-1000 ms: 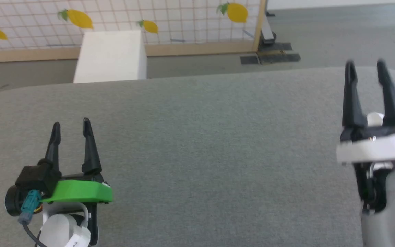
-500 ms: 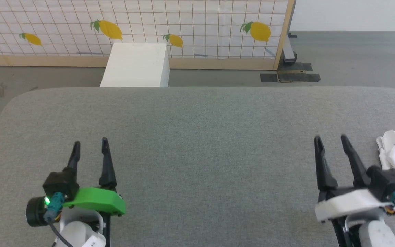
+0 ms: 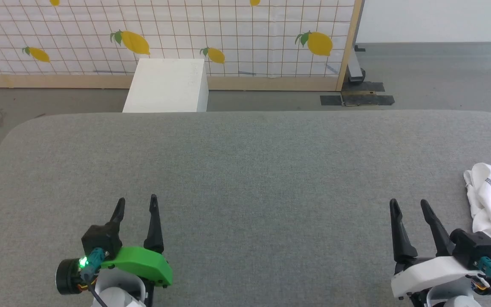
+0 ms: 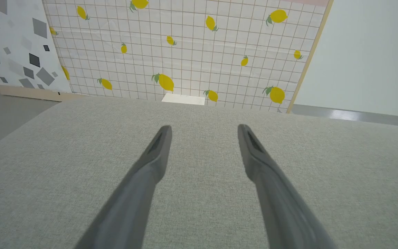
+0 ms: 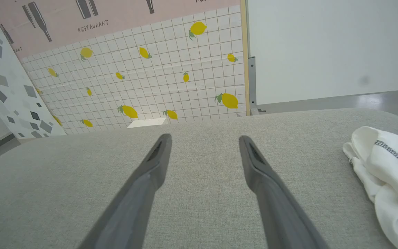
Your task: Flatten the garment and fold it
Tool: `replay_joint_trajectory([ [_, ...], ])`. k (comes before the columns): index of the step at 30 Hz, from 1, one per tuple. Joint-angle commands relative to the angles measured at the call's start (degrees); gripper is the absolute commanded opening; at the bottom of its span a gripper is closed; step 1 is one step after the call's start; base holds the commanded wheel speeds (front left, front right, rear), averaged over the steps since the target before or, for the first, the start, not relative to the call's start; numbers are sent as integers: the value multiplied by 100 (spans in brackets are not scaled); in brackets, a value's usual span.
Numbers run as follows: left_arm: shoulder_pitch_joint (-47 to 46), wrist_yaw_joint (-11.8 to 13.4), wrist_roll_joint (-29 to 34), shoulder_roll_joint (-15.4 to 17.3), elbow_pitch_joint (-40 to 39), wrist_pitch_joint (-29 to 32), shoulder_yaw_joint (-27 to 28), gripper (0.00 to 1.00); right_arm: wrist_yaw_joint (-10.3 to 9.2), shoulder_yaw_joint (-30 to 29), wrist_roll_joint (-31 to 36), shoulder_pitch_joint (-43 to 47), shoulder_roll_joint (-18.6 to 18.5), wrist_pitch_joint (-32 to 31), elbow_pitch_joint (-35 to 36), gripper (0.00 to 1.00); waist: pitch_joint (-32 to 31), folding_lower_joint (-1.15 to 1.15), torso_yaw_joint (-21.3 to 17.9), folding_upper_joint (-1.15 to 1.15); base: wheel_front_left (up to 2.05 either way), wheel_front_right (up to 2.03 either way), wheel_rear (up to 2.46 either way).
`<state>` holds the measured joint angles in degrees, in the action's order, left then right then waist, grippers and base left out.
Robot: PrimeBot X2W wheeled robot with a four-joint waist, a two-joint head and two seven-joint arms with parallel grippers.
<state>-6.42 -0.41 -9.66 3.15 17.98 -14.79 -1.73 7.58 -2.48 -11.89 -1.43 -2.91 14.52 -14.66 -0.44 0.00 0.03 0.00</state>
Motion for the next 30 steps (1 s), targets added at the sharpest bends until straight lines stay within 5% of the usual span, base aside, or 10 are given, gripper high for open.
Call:
replay_joint_trajectory([
  [1,51,8,4,-21,6,-21,-24,100,-9,4,-56,48,2,40,-35,100,1,0,-4,0,0,0,0],
  [10,81,-63,106,-8,-114,-21,-72,100,-9,2,-106,57,3,43,-114,100,-26,0,1,0,0,0,0],
  [11,28,-31,68,0,-90,1,-79,0,0,4,-77,1,0,13,-106,0,-26,0,1,0,0,0,0],
  [30,103,-22,180,-2,-301,192,-49,0,-1,35,81,18,0,-171,91,0,-17,0,0,0,0,0,0],
])
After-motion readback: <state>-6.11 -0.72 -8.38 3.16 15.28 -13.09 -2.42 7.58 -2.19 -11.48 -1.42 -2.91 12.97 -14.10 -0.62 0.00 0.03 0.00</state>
